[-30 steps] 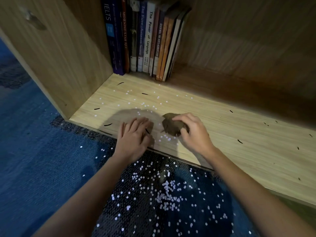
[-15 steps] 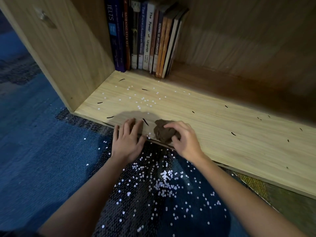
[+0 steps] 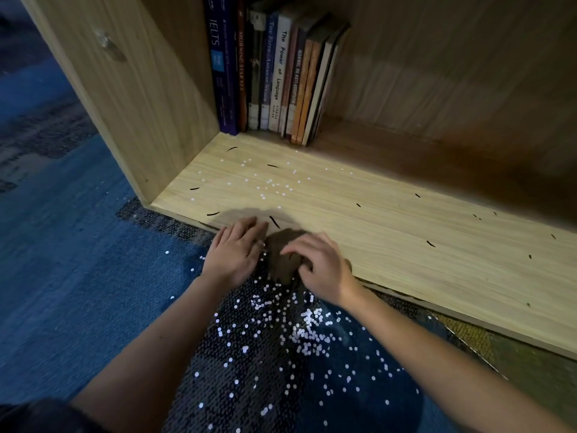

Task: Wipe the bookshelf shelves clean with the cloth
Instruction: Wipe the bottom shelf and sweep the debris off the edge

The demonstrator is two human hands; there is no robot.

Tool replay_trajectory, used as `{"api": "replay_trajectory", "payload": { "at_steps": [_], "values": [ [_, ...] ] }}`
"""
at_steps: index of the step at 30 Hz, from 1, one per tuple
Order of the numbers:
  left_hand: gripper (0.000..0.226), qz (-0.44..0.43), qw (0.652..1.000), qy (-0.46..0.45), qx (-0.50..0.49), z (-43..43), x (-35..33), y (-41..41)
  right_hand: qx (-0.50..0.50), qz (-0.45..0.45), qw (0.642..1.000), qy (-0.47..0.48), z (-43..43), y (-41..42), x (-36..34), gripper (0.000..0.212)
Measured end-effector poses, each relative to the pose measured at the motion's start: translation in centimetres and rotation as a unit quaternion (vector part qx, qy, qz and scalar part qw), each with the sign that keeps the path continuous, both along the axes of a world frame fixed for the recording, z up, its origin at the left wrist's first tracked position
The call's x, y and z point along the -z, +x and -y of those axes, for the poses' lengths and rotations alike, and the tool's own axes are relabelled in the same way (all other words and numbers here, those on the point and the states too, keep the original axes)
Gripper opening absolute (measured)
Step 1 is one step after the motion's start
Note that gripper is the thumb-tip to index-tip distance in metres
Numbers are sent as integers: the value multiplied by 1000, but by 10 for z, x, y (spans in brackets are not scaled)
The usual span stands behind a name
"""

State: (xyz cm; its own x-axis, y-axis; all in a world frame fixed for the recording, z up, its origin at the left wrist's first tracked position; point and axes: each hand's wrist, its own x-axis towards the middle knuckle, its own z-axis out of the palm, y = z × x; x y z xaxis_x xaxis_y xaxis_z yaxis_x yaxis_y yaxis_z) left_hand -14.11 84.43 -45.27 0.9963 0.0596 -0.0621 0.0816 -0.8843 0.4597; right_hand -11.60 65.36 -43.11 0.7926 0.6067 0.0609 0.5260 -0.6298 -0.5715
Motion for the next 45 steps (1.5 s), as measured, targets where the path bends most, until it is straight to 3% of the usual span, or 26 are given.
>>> {"api": "replay_trajectory", "payload": {
  "at_steps": [2, 5, 11, 16, 19, 21, 24, 26, 28, 31, 34, 45],
  "values": [
    [62, -11, 1000, 21, 18, -3, -1, 0, -23, 0, 1000, 16, 8, -11, -1, 42],
    [74, -5, 999, 26, 27, -5, 0, 0, 46, 1, 998, 35, 13, 0, -7, 40],
    [35, 60, 997, -46, -30, -6, -4, 8, -17, 44, 999, 19, 18, -15, 4, 39],
    [31, 47, 997, -56, -9, -12, -6, 11, 55, 56, 994, 81, 15, 4, -9, 42],
    [29, 63, 996, -59, -13, -9, -2, 7, 37, 38, 999, 11, 5, -7, -4, 41],
    [28, 64, 996, -63, -16, -9, -5, 7, 8, 2, 999, 41, 2, -20, -1, 41],
    [32, 37, 998, -41, -24, -8, -14, 13, 89, -32, 986, 137, -4, -6, -14, 42],
    [33, 19, 999, -40, -30, -6, -23, 20, 112, 17, 989, 95, -6, 8, -16, 43],
    [33, 18, 999, -38, -24, -4, -32, 30, 76, -16, 996, 33, -6, 9, -13, 43],
    [35, 22, 999, -27, -10, -1, -39, 48, 72, -94, 986, 114, -9, 13, -22, 40],
    [41, 18, 999, -31, -6, 0, -37, 66, 140, -34, 968, 205, -12, 46, -36, 43],
    [62, -34, 999, 20, -18, -12, -34, 125, 223, 76, 967, 92, 15, 171, -23, 41]
  ]
}}
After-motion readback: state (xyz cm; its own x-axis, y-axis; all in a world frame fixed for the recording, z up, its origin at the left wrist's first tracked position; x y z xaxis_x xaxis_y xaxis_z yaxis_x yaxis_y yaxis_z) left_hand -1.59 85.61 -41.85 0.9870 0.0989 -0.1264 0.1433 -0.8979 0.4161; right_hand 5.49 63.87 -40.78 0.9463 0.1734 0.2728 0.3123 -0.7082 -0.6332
